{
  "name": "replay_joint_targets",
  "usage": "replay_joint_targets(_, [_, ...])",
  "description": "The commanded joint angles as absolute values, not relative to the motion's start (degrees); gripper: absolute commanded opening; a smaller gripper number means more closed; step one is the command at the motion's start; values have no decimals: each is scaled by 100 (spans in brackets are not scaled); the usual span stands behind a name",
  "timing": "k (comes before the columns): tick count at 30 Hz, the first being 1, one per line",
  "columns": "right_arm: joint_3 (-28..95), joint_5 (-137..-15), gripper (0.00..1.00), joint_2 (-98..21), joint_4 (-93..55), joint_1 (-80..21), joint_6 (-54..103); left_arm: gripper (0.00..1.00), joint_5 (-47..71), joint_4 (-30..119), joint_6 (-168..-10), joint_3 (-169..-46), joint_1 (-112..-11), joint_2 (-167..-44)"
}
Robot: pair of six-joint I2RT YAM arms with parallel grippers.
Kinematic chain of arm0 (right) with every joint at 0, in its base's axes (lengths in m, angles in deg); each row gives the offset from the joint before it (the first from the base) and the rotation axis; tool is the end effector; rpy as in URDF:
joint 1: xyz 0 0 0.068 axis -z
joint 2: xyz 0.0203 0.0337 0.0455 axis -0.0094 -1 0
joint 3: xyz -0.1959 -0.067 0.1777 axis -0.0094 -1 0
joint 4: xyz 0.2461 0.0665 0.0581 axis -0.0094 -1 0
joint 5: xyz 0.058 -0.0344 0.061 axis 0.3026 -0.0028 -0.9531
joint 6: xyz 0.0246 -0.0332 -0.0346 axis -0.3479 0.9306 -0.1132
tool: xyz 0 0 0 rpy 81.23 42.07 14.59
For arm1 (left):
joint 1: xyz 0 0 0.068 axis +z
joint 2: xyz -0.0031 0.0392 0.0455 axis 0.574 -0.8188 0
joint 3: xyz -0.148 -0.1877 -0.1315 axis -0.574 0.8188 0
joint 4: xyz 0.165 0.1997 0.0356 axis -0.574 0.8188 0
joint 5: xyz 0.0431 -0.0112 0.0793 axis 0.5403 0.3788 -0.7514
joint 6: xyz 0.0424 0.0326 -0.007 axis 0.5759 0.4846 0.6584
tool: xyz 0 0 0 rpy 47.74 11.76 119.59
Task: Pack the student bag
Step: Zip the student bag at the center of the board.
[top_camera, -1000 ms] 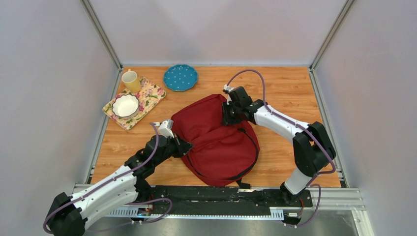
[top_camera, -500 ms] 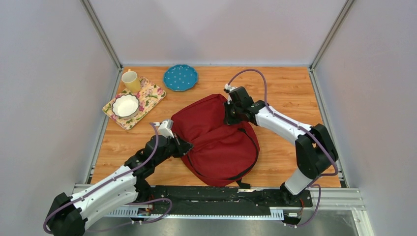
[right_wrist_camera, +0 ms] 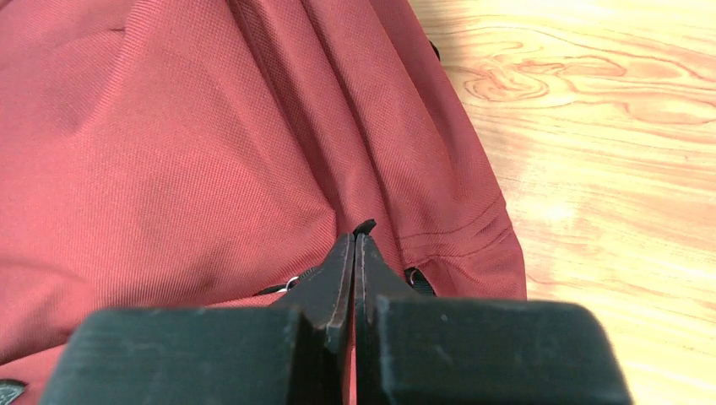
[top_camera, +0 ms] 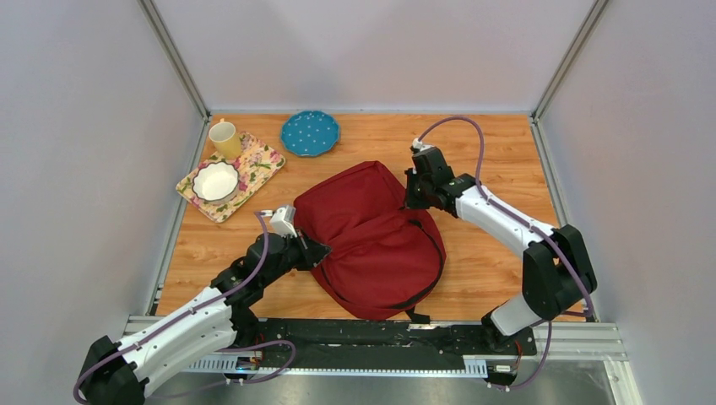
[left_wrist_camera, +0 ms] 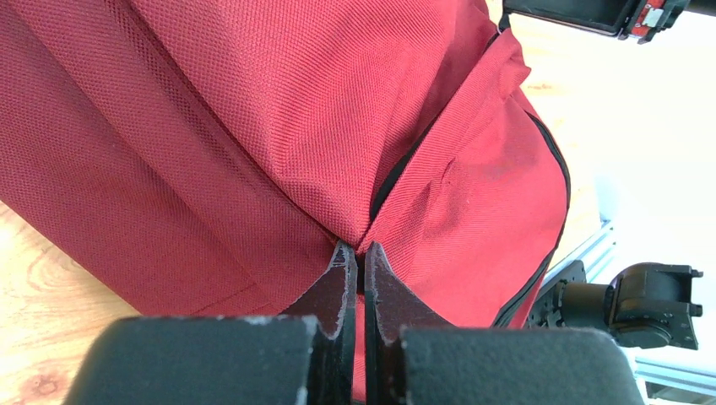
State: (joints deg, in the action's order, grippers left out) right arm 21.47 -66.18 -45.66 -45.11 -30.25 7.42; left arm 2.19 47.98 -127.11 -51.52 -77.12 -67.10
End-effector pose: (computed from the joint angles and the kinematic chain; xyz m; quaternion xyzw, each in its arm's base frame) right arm 0.2839 0.1607 0.2438 -0.0437 0.9435 0.1340 0.2999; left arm 0.1204 -0.1074 0.1989 -0.0614 0.8280 -0.3913 0.3968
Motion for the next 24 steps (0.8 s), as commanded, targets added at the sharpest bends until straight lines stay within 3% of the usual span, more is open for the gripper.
replay_joint_targets(1, [1993,-6354,0,-4102,-4136,-2875,781,0,204,4877,-12535,-5168,-7705,-6705])
replay_joint_targets(2, [1897,-6302,4,-4023,-4126,-2875,763,0,221,4886,-12508,-5177,-7713,-6722])
replay_joint_targets(3, [1844,-6284,33,-3866,-4126,-2858,746,3,256,4886,-12473,-5194,-7713,-6731])
replay_joint_targets(4, [1791,-6293,47,-3804,-4135,-2814,737,16,248,4999,-12447,-5247,-7713,-6731])
replay_joint_targets(5, [1686,-6310,57,-3725,-4144,-2779,711,47,248,5052,-12420,-5273,-7713,-6723])
replay_joint_targets(7, [1563,-6389,73,-3540,-4170,-2630,615,67,195,5288,-12307,-5344,-7713,-6653])
replay_joint_targets(8, [1501,-6433,79,-3487,-4214,-2568,579,71,169,5377,-12271,-5370,-7705,-6600])
replay_joint_targets(17, [675,-7232,83,-3266,-4249,-1909,483,73,-270,7267,-12288,-5679,-7713,-5721])
replay_joint_targets(24, [-352,-7681,82,-2874,-3785,-1934,-175,74,572,5873,-12745,-4563,-7713,-6185])
